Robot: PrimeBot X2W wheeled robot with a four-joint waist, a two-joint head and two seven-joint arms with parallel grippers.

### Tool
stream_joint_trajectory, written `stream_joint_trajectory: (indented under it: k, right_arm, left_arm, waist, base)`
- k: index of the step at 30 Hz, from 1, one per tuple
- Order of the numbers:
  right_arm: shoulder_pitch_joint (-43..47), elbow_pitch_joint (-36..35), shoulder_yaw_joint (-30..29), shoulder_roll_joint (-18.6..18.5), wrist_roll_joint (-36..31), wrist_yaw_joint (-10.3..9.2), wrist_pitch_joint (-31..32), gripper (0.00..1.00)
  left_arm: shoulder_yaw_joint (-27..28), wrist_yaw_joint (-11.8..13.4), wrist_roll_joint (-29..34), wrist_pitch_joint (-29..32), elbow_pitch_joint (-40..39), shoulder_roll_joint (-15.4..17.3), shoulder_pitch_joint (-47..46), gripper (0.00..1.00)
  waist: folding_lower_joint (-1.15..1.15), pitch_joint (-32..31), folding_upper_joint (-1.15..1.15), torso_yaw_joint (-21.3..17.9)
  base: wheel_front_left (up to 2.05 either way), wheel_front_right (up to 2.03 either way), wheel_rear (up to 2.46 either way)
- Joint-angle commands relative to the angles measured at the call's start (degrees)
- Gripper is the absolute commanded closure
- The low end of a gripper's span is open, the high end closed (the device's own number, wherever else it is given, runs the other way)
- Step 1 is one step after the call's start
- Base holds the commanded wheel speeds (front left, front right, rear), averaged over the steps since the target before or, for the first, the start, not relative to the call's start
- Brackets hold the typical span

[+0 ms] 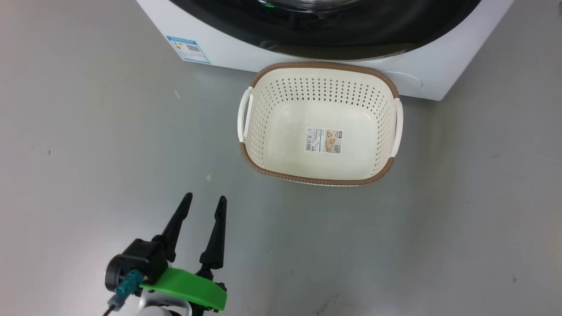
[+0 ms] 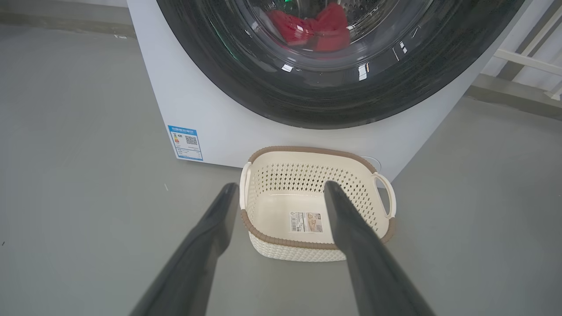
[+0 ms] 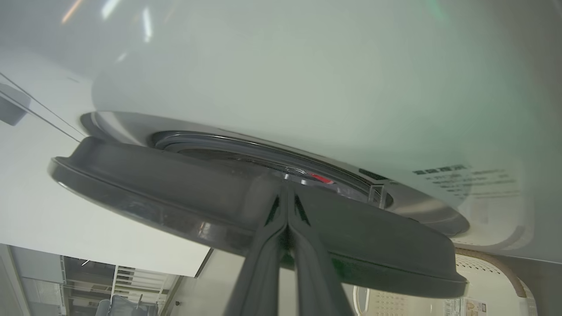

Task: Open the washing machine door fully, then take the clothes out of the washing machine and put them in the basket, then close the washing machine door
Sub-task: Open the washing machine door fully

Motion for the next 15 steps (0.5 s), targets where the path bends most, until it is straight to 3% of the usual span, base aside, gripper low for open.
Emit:
stream_joint_trajectory:
  k: [1,15]
  right_arm:
    - [-1.7,-1.0,0.3,0.3,0.0,0.05,0.5,1.0]
    - [-5.0,1.4,1.6,0.5,-1.7,0.05,1.2,1.0]
  left_arm:
    - [1.4,0.5,-0.4,-0.5,-1.3,0.9,-0.9,0.0]
    - [0.0,0.8,-1.7,-0.5,-2.0,0.9,-1.3,0.0]
  waist:
    - [0.0,0.4,0.0,0.3]
    - [0.0,1.7,0.0,1.7]
  base:
    - [0.0,0.0,0.0]
    - [0.0,0.0,0.0]
